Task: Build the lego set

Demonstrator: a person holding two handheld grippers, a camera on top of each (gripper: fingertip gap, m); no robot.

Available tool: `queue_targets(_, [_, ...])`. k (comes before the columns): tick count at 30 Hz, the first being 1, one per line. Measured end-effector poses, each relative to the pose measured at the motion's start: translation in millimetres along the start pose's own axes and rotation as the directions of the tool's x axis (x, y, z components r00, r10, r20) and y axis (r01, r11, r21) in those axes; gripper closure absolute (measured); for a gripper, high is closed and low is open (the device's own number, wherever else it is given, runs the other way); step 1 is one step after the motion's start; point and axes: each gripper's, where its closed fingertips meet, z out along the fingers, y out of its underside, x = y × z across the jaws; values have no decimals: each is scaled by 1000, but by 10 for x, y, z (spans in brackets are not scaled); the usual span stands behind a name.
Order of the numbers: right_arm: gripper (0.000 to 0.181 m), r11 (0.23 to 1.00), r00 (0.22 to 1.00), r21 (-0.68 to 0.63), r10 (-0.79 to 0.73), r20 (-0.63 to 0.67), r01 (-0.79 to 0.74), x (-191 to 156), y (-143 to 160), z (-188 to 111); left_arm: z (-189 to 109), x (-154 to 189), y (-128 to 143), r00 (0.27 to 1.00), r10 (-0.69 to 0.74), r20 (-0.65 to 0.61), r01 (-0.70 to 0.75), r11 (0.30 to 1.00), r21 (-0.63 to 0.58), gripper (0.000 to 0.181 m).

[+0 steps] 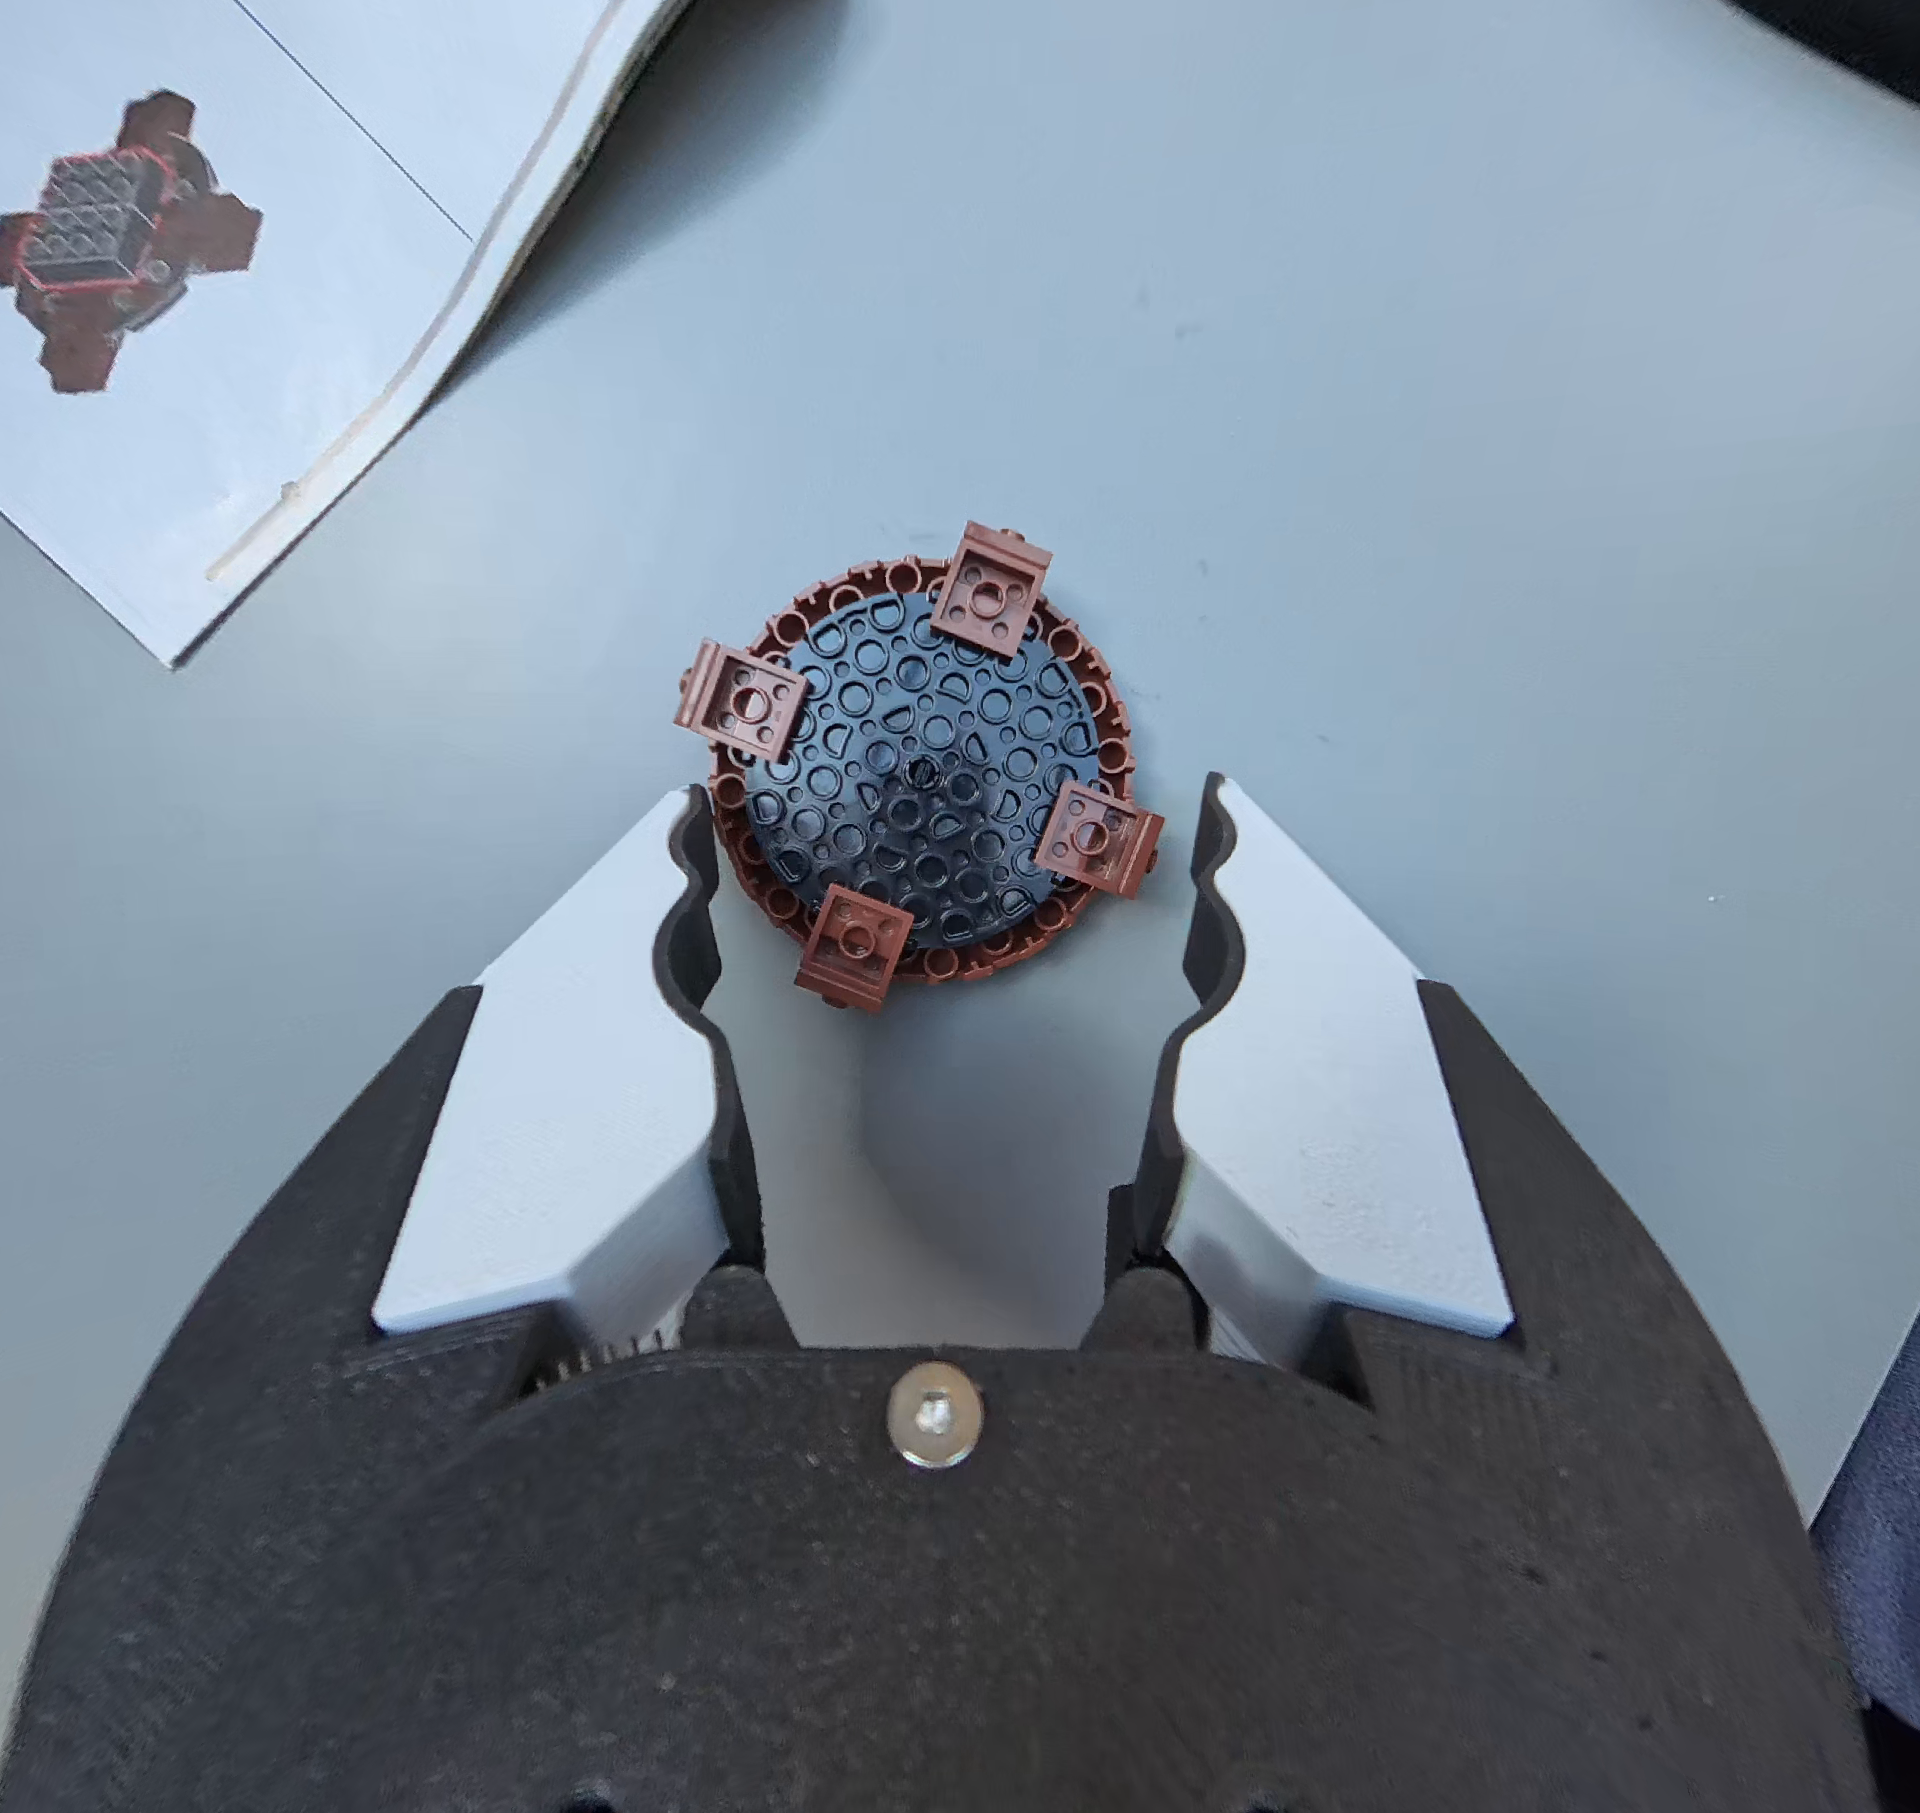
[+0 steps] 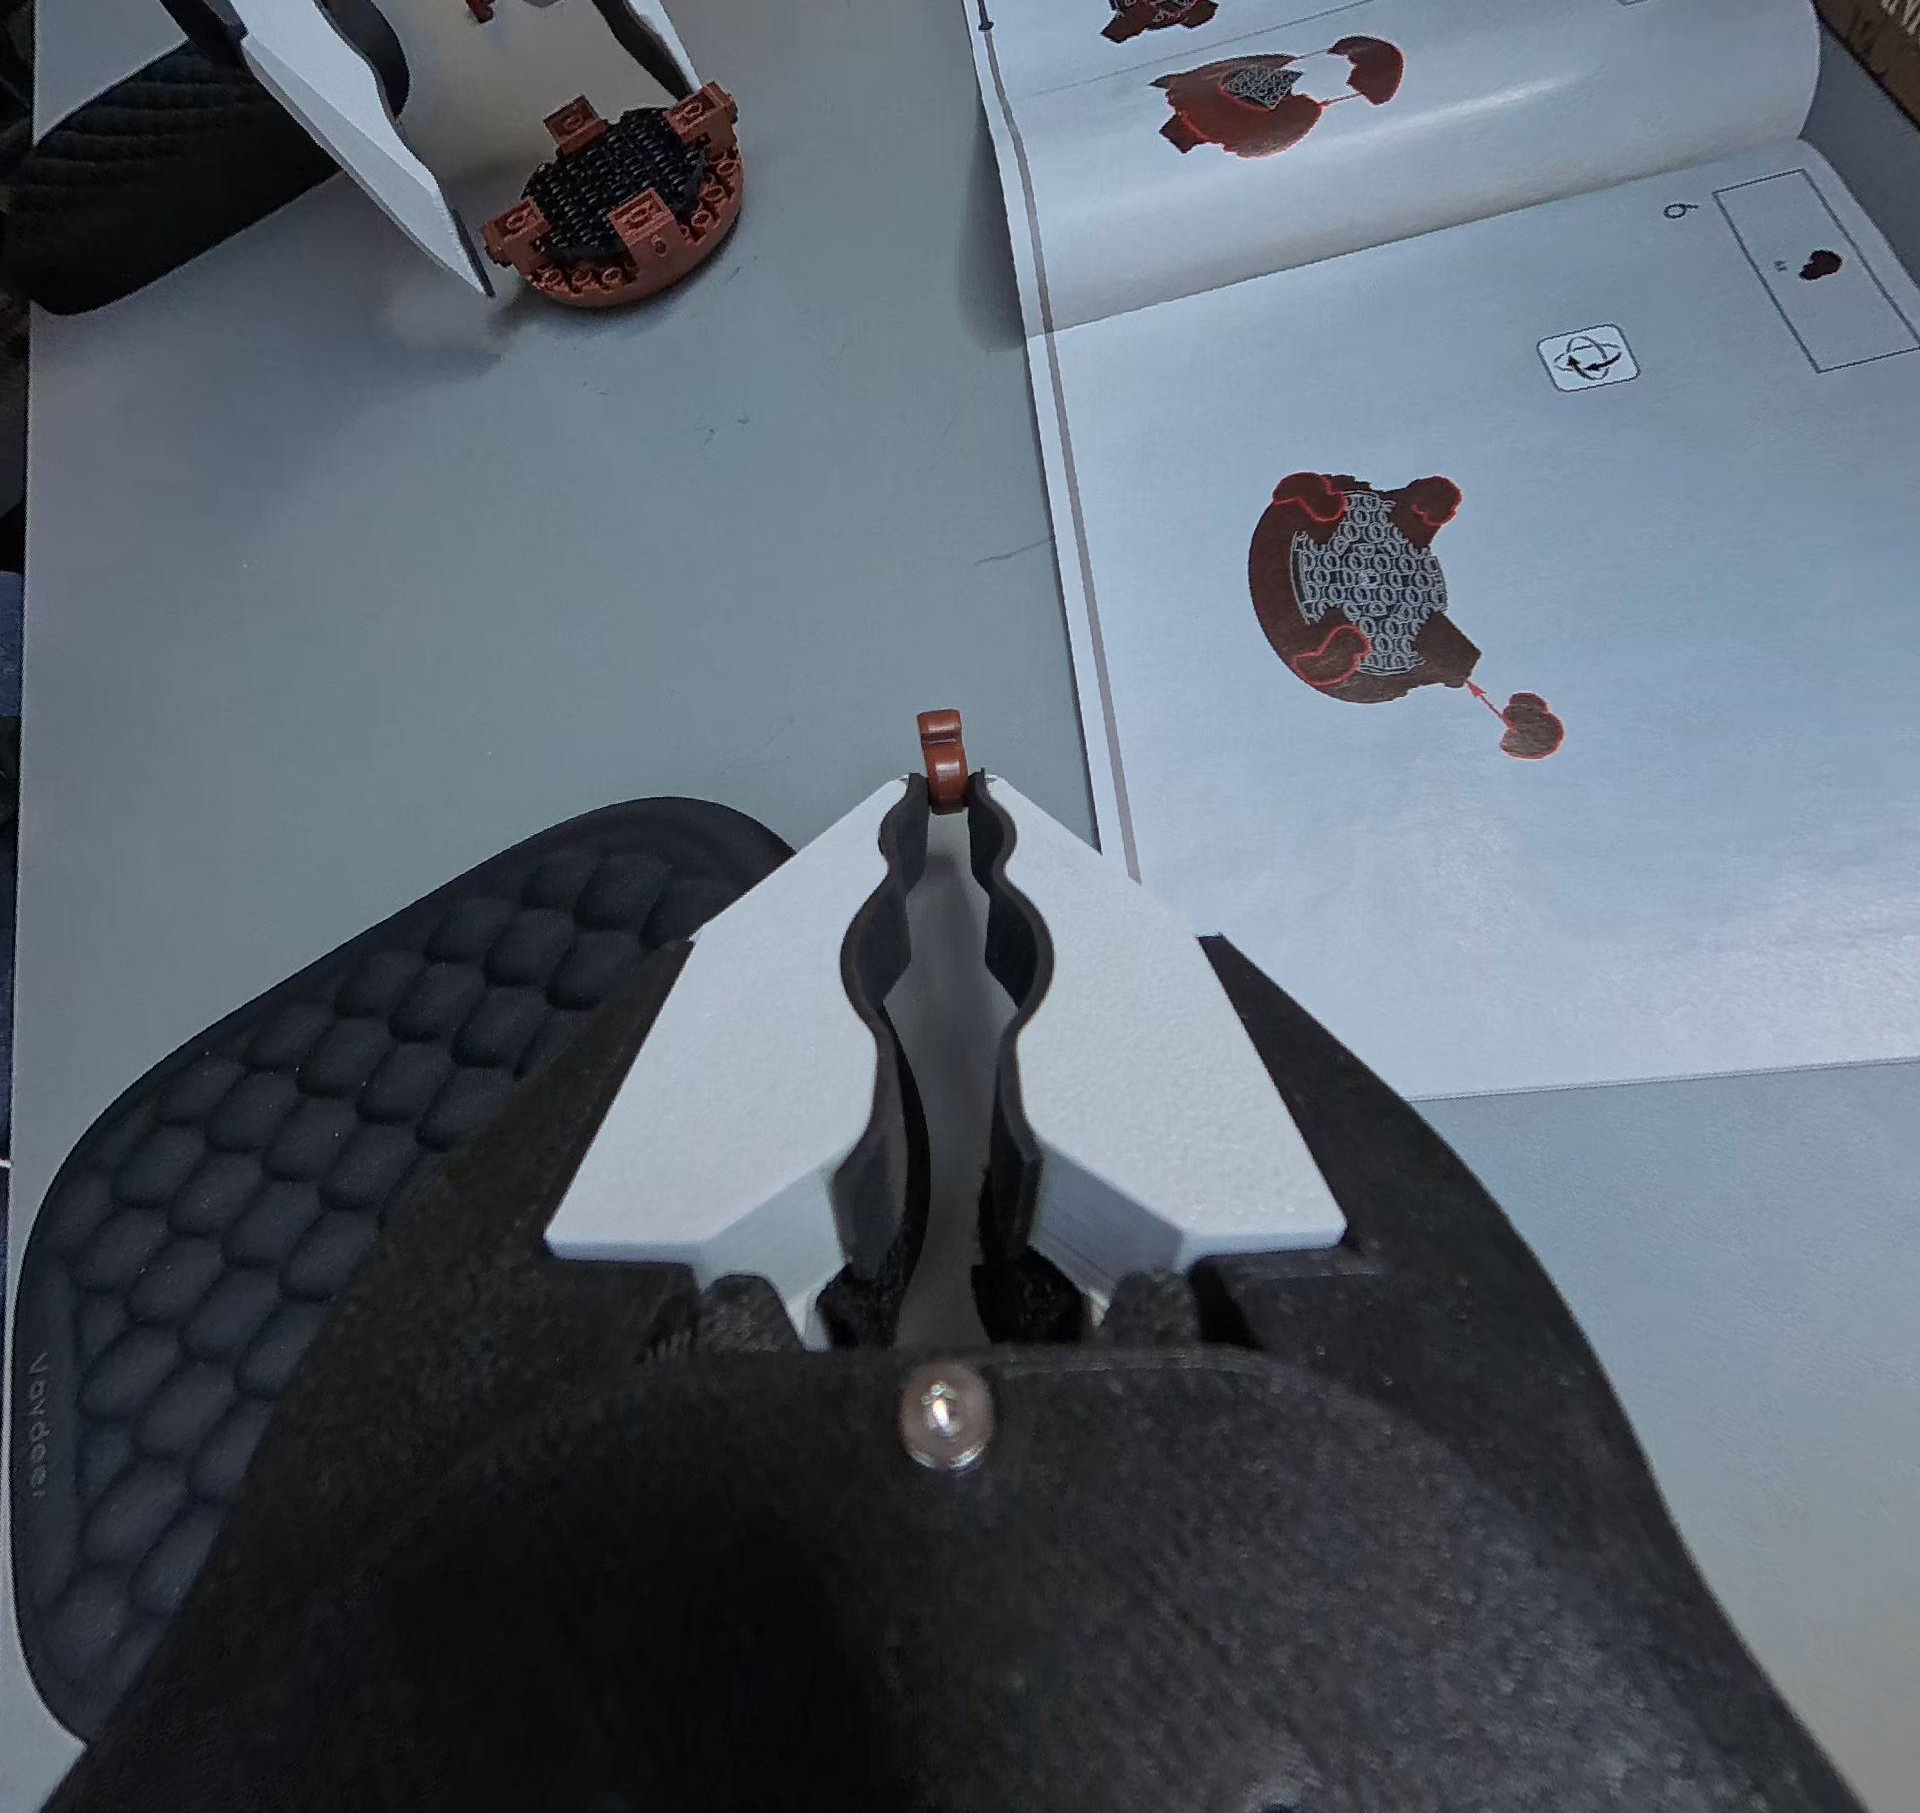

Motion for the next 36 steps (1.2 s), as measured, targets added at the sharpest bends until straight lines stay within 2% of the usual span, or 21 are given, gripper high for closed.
queue_targets(19, [174, 999, 999, 39, -19, -40, 21, 51, -73, -45, -286, -101, -69, 997, -53, 47, 46, 990, 135, 95])
queue_targets(29, [174, 984, 980, 123, -112, -162, 132, 146, -251, -127, -607, -146, 39, 989, -116, 88, 94, 970, 223, 98])
queue_targets(36, [174, 967, 969, 200, -111, -219, 156, 216, -365, -233, -758, -151, 195, 984, -138, 113, 108, 965, 238, 99])
